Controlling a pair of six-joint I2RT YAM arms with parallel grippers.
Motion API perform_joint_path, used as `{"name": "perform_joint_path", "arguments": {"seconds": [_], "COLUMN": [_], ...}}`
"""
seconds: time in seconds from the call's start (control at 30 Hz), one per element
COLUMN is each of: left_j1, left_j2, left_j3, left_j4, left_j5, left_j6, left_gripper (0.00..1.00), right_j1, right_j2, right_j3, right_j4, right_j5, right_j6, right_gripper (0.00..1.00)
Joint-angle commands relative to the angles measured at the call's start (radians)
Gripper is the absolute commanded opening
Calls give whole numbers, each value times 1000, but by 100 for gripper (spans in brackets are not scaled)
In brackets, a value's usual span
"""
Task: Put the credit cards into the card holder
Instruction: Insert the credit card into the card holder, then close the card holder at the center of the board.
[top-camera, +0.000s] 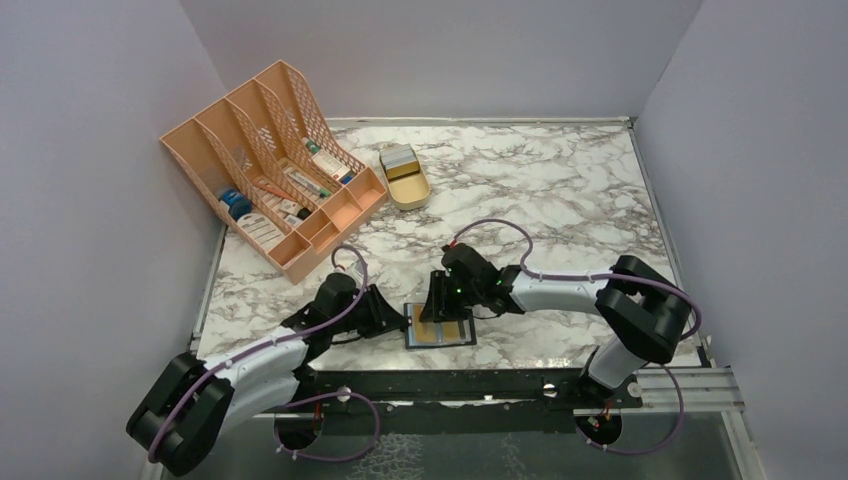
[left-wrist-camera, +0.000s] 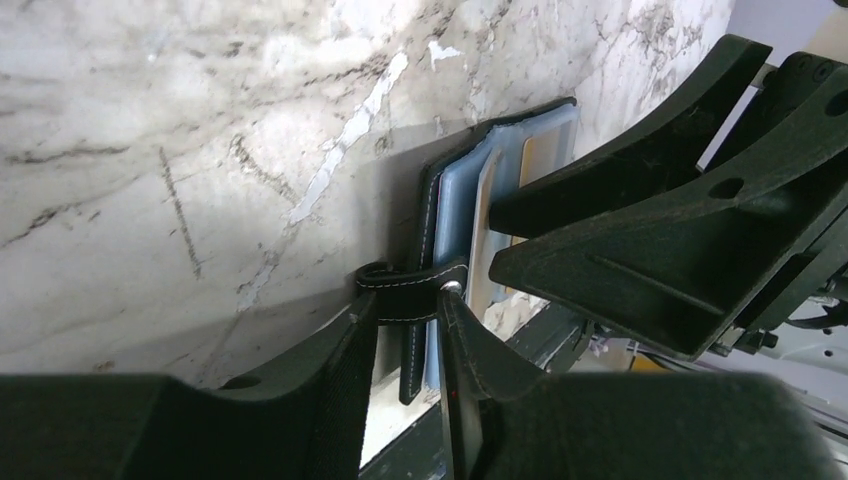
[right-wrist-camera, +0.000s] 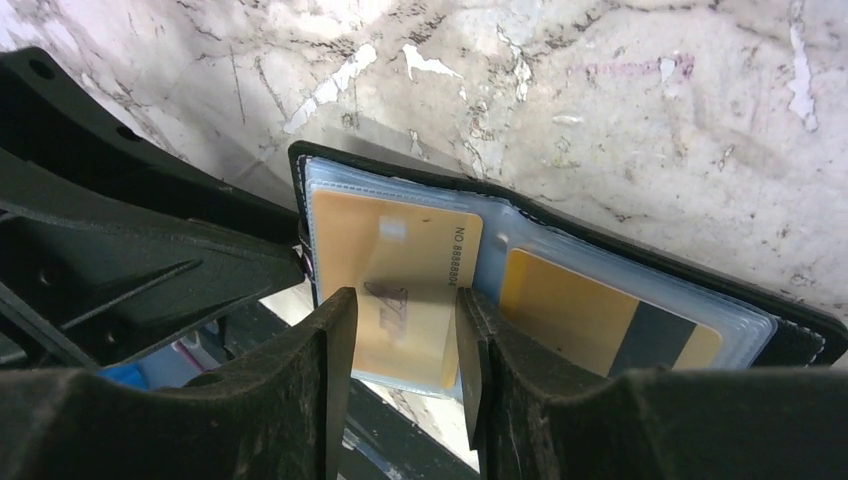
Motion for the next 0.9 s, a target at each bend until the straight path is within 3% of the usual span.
{"name": "perform_joint_path", "arguments": {"seconds": [0.0, 0.1, 0.37, 0.67, 0.87], "left_j1": [-5, -6, -30, -100, -111], "left_j2": [34, 26, 1, 90, 123], "left_j3": [85, 144, 245, 265, 263], "left_j4": [-36, -115, -304, -332, -332], "left_j5": [-10, -16, -63, -100, -140], "left_j6": [72, 128, 250, 282, 292], "left_gripper": [33, 38, 42, 49, 49], "right_j1": [2, 1, 0, -25, -33], "right_j2": [4, -45, -209, -252, -316], "right_j3": [85, 98, -24, -88, -139], "right_j4": [-30, -110, -125, -166, -161], "right_j5": [4, 37, 66, 106, 159], "right_j6": [-142, -194, -181, -149, -148], "right_gripper": [41, 47, 59, 68, 72]}}
